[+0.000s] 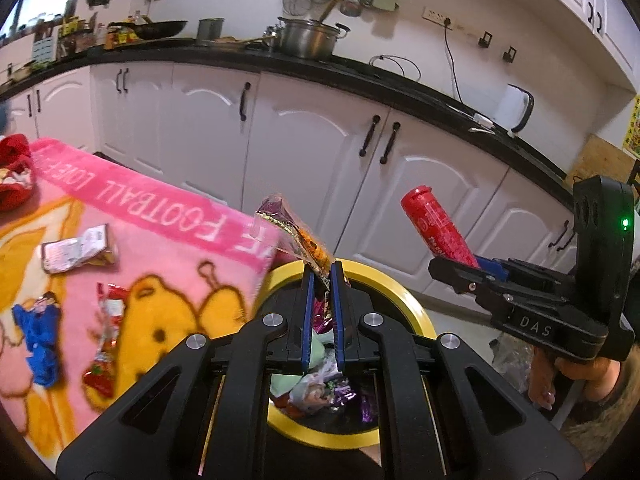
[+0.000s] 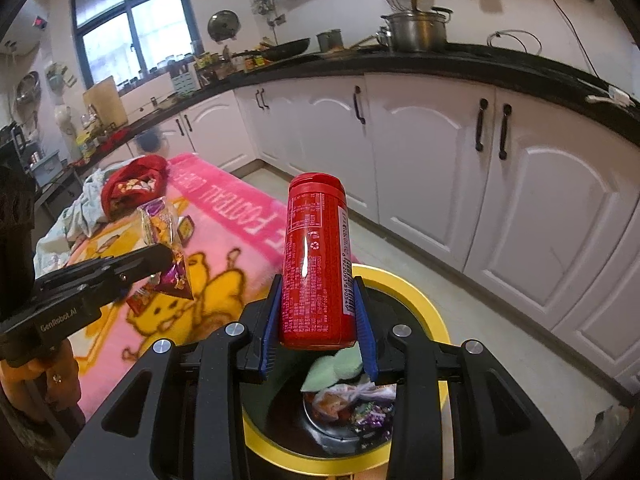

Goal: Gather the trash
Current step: 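Lift the gold wrapper and red can and carry them over the bin, then open both tools to drop the gold wrapper and red can into the bin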

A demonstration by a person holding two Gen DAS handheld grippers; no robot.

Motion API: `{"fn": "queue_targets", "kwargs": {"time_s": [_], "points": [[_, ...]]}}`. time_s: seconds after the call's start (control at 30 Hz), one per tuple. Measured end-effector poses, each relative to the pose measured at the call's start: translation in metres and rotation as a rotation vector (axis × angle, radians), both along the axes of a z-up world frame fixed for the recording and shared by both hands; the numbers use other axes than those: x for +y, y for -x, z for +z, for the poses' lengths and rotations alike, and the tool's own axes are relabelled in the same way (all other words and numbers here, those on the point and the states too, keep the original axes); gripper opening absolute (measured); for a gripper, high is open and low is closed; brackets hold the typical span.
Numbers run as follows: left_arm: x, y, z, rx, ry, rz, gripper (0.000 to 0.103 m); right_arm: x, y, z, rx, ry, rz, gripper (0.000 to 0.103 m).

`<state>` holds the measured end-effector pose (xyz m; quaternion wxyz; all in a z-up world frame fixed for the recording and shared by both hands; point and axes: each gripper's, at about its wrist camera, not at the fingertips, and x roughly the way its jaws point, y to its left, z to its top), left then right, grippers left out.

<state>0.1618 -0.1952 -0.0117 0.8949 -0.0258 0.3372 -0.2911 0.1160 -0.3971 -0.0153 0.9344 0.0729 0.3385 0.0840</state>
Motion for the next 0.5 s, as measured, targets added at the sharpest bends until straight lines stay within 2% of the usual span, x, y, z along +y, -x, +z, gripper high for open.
{"fn": "queue_targets", "kwargs": {"time_s": [0.5], "points": [[-0.031, -0.017, -0.031, 0.075, -0.016, -0.054, 0.005, -0.021, 0.006, -0.045, 0.102, -0.004, -0.039, 0.032]]}}
